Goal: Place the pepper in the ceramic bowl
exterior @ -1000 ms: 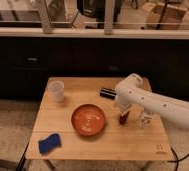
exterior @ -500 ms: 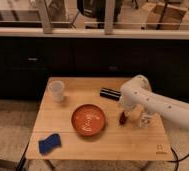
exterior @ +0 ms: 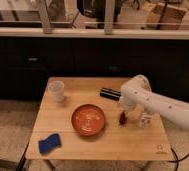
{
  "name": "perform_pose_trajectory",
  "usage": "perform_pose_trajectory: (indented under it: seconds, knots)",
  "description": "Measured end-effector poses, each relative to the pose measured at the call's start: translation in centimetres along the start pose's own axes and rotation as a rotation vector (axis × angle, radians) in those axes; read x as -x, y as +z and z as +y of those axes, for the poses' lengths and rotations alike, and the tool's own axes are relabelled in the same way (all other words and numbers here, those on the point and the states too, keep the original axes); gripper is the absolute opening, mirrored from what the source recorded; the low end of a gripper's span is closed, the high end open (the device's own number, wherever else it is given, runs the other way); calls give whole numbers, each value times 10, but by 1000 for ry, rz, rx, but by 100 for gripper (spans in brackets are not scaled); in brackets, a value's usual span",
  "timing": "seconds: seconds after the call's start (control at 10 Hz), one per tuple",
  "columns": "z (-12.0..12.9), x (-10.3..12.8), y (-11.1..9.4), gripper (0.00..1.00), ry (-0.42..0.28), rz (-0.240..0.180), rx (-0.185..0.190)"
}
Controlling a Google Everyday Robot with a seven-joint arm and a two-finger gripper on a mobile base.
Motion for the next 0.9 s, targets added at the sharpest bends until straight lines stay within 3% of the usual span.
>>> perform_pose_trajectory:
  seconds: [0.2, 0.3, 0.5, 0.7, 0.9]
  knots:
    - [-5, 9, 0, 9, -6, 3, 0]
    - [-5, 8, -1, 4, -16, 4, 0]
    - [5, -6, -1, 5, -33, 10, 3]
    - [16, -13, -3, 21, -26, 6, 6]
    - [7, -4, -3, 20, -34, 4, 4]
